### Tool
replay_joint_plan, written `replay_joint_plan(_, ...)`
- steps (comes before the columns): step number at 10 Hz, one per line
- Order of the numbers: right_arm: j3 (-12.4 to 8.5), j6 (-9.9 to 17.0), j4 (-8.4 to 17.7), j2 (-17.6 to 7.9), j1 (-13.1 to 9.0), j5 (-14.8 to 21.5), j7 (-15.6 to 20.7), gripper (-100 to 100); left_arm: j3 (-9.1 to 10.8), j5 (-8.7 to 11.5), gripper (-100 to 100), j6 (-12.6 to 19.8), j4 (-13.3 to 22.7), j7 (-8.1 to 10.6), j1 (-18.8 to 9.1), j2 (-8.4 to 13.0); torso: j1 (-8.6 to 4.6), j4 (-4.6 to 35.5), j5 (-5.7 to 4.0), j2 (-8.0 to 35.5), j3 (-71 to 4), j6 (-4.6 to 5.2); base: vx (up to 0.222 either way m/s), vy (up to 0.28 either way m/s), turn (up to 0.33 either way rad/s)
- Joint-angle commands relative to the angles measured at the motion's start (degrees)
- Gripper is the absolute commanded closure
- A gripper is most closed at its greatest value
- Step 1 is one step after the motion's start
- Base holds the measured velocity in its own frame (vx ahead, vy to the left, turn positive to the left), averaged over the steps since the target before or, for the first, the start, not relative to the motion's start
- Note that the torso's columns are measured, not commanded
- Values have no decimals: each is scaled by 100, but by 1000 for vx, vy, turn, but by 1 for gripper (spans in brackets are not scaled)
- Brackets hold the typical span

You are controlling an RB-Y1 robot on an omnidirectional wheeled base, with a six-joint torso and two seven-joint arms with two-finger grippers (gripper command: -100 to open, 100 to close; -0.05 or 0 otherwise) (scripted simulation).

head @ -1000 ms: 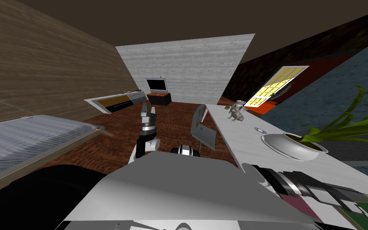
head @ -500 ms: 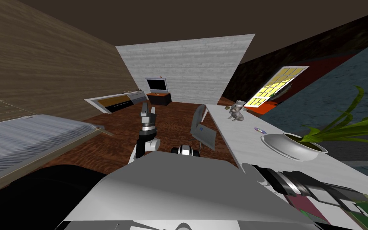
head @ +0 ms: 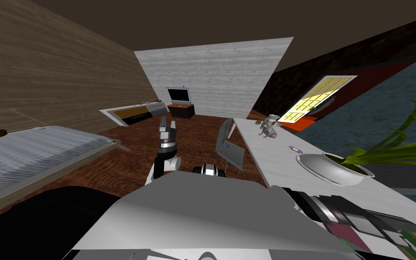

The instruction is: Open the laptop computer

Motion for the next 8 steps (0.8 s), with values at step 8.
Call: replay_joint_plan(8, 131, 58, 127, 198, 19, 14, -80, 100, 0, 0, 0, 0, 0, 0, 0, 0, -8, -2, -12, 14, 9, 12, -1, -1, 3)
